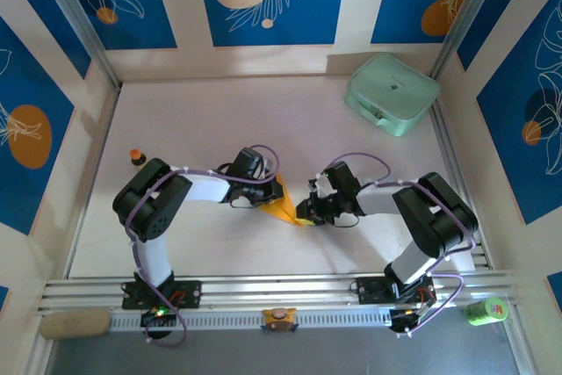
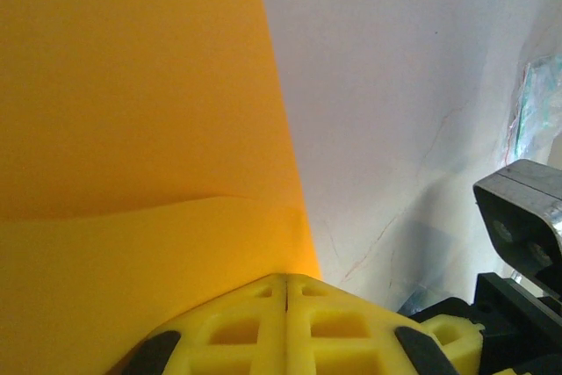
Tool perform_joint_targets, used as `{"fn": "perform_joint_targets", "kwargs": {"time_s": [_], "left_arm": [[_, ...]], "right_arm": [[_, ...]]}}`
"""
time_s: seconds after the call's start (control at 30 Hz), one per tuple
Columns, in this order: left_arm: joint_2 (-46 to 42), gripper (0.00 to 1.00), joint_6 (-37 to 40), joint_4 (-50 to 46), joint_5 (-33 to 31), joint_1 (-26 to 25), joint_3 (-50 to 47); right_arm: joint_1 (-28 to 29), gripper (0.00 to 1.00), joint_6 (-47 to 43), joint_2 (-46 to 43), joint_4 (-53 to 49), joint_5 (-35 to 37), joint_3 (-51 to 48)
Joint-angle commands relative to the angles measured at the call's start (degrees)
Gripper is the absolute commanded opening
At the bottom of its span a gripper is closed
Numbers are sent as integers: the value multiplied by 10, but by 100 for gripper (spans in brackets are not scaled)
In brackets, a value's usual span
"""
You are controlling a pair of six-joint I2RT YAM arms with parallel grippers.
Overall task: Fold a paper plane with a square sheet of paper (pick it up from the middle)
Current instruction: Fourth fold the wing at the center of the table.
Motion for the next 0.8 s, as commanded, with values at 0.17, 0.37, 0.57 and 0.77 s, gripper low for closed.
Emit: {"fn": "perform_joint_targets", "kwargs": {"time_s": [0.17,0.37,0.57,0.77], "left_arm": [[17,5,6,-14,-4,5,-9],[17,5,5,-13,-2,5,-8],[16,5,6,-12,-2,5,-9],[16,5,5,-13,-1,5,-7]], "right_arm": [[9,23,-51,-38,-78,50,26],[47,26,-95,-38,-103,116,62],[80,29,-127,-34,-136,188,83],[86,29,-129,-19,-140,176,88]]}}
